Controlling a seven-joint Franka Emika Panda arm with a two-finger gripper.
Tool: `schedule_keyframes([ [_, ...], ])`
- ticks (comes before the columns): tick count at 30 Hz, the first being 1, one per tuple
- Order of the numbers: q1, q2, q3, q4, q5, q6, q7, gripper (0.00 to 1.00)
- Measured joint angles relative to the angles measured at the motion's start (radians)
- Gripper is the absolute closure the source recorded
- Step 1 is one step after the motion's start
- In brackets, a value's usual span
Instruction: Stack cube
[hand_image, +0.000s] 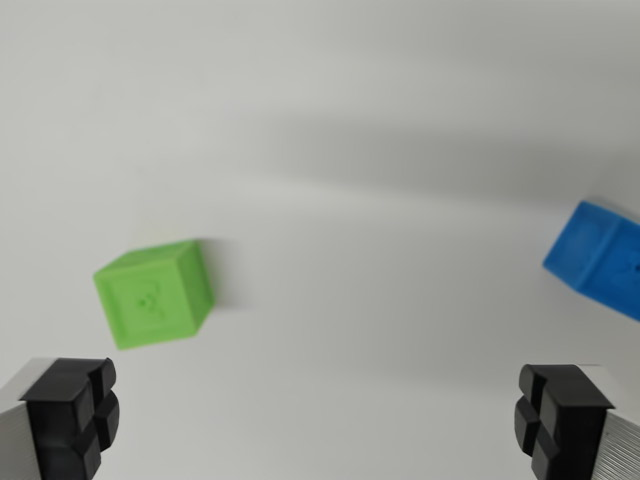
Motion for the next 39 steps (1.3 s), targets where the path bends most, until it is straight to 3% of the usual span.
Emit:
schedule_keyframes([
  [19, 0.052, 0.035, 0.022, -0.103, -0.015, 0.123, 0.025, 0.00],
  [39, 0.130, 0.123, 0.039, -0.185, -0.045, 0.272, 0.071, 0.00],
])
